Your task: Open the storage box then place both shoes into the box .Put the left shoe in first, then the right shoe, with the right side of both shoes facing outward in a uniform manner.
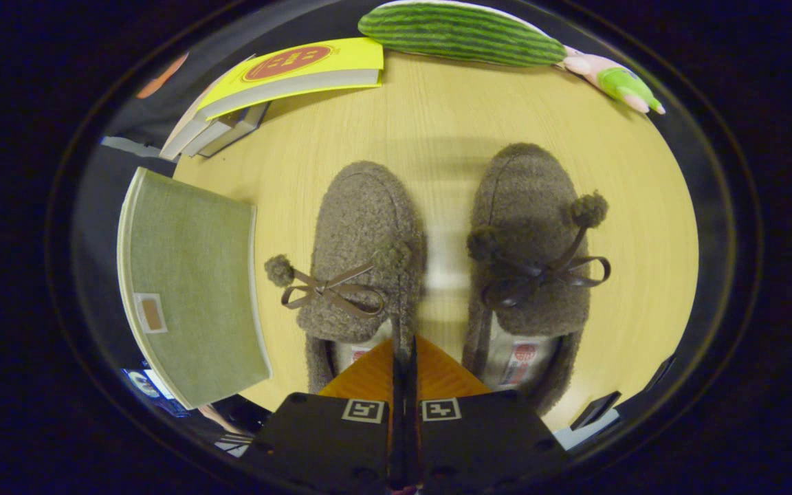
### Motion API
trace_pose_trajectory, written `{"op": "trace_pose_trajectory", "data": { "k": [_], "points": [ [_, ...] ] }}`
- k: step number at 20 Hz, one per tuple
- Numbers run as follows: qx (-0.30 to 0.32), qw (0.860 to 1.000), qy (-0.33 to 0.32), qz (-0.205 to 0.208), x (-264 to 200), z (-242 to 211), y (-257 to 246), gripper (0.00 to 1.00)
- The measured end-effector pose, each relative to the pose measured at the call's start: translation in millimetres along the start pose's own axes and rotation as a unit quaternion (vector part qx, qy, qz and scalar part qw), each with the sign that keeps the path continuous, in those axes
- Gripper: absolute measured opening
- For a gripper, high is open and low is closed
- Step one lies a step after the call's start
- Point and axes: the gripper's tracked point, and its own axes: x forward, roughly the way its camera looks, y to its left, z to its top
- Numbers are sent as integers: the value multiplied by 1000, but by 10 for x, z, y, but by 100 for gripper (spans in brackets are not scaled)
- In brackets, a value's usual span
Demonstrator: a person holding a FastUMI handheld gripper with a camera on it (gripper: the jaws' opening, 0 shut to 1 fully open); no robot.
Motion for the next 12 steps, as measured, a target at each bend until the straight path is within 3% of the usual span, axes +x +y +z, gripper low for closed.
{"op": "trace_pose_trajectory", "data": {
  "k": [4,12],
  "points": [
    [-9,1000,-22,-14,-330,11,69,7],
    [41,997,-47,34,-1063,34,511,6]
  ]
}}
